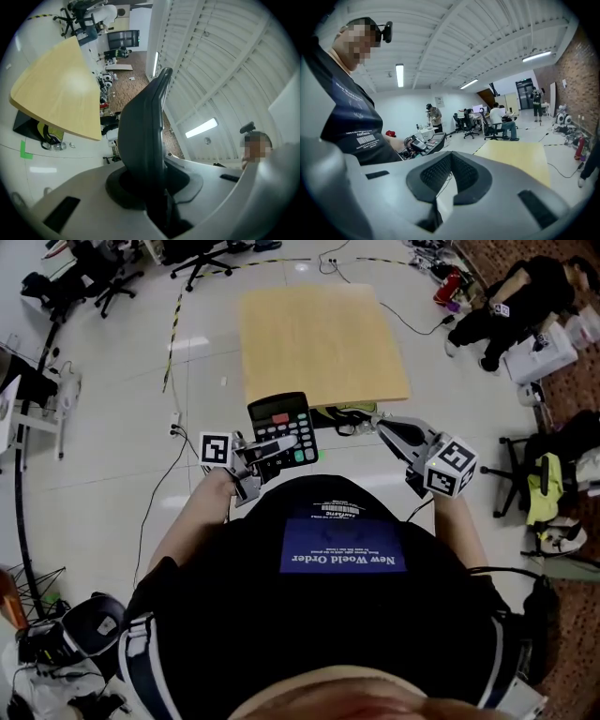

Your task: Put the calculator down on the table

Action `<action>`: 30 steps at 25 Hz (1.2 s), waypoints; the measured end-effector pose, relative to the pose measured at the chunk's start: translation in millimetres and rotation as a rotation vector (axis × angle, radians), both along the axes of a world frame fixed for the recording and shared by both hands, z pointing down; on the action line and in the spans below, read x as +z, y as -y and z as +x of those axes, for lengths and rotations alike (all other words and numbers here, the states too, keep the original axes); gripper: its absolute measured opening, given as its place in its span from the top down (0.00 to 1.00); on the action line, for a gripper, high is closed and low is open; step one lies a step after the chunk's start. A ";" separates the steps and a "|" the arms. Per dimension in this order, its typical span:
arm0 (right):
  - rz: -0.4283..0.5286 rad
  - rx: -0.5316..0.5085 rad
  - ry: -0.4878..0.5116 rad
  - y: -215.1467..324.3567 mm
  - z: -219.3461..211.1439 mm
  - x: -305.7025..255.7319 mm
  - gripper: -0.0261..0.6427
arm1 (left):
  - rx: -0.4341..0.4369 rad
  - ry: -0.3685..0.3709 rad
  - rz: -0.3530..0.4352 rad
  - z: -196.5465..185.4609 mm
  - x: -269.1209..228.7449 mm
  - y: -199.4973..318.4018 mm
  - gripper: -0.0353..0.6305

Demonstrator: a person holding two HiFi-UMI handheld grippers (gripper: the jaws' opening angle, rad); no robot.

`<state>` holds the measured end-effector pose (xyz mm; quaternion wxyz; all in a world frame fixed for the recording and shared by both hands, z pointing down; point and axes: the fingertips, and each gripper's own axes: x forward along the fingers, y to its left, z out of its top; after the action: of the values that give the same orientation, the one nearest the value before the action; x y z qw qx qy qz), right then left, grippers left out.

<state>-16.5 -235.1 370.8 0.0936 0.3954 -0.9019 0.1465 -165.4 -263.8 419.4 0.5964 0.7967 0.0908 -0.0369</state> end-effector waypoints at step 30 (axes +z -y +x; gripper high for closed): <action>-0.163 -0.169 0.093 220.1 107.9 76.9 0.98 | -0.024 0.464 -0.045 148.9 173.5 163.1 0.82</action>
<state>91.3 -455.2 447.7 0.0955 0.3017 -0.9206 0.2290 -16.4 -426.9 592.8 0.6185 0.7713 -0.0589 0.1381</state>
